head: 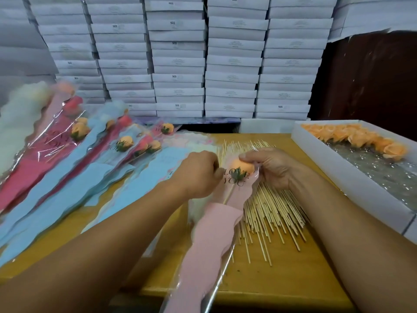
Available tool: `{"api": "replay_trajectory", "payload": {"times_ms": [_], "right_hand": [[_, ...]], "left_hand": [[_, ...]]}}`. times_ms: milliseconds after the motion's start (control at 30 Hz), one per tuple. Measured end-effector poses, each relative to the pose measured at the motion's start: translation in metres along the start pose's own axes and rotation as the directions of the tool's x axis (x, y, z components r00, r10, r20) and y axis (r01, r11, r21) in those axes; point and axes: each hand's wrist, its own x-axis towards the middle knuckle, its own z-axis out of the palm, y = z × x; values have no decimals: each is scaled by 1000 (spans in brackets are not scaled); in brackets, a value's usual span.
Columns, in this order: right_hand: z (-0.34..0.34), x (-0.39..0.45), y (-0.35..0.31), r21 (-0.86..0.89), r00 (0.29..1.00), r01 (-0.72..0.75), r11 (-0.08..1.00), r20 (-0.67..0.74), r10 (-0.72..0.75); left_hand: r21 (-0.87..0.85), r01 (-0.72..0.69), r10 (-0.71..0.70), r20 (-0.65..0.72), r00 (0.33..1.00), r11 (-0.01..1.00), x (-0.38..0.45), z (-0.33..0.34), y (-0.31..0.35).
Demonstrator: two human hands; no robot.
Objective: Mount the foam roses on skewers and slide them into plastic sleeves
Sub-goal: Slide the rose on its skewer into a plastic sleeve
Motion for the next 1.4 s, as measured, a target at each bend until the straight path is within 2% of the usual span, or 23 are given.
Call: {"api": "replay_trajectory", "payload": {"times_ms": [133, 267, 400, 467, 600, 700, 767, 867, 933, 1067, 1200, 1267, 1400], "right_hand": [[-7, 2, -1, 110, 994, 0, 994, -111, 12], [-12, 6, -1, 209, 974, 62, 976, -226, -14], [-15, 10, 0, 247, 939, 130, 960, -341, -39], [-13, 12, -2, 250, 915, 188, 950, -395, -77], [1, 11, -10, 365, 885, 277, 889, -457, -88], [24, 0, -15, 364, 925, 178, 914, -378, -30], [39, -9, -12, 231, 978, 30, 972, -208, 19], [62, -21, -7, -18, 994, -61, 998, 91, 62], [78, -26, -4, -74, 986, -43, 996, 159, 55], [91, -28, 4, -54, 994, 17, 998, 105, -11], [92, -26, 3, 47, 997, 63, 997, 40, -64], [92, -26, 4, 62, 998, 66, 996, 16, -67], [92, -26, 5, 68, 992, 77, 995, 95, -83]], "left_hand": [[-156, 178, -159, 128, 979, 972, -22, -4, -12], [-381, 308, -209, 279, 937, 872, -51, -11, -25], [-629, 420, -179, 411, 894, 654, -70, -17, -34], [-692, 471, -160, 466, 870, 547, -76, -18, -37], [-790, 490, -146, 471, 870, 367, -79, -19, -35], [-856, 447, -202, 404, 892, 260, -73, -19, -34], [-893, 404, -249, 353, 902, 199, -68, -17, -34], [-913, 359, -297, 294, 908, 194, -61, -18, -30], [-921, 336, -299, 271, 915, 197, -59, -18, -28], [-914, 325, -256, 263, 930, 242, -62, -16, -27], [-871, 351, -294, 255, 921, 345, -68, -14, -35], [-858, 359, -299, 256, 919, 367, -70, -15, -39], [-870, 325, -312, 213, 926, 372, -77, -21, -45]]}}
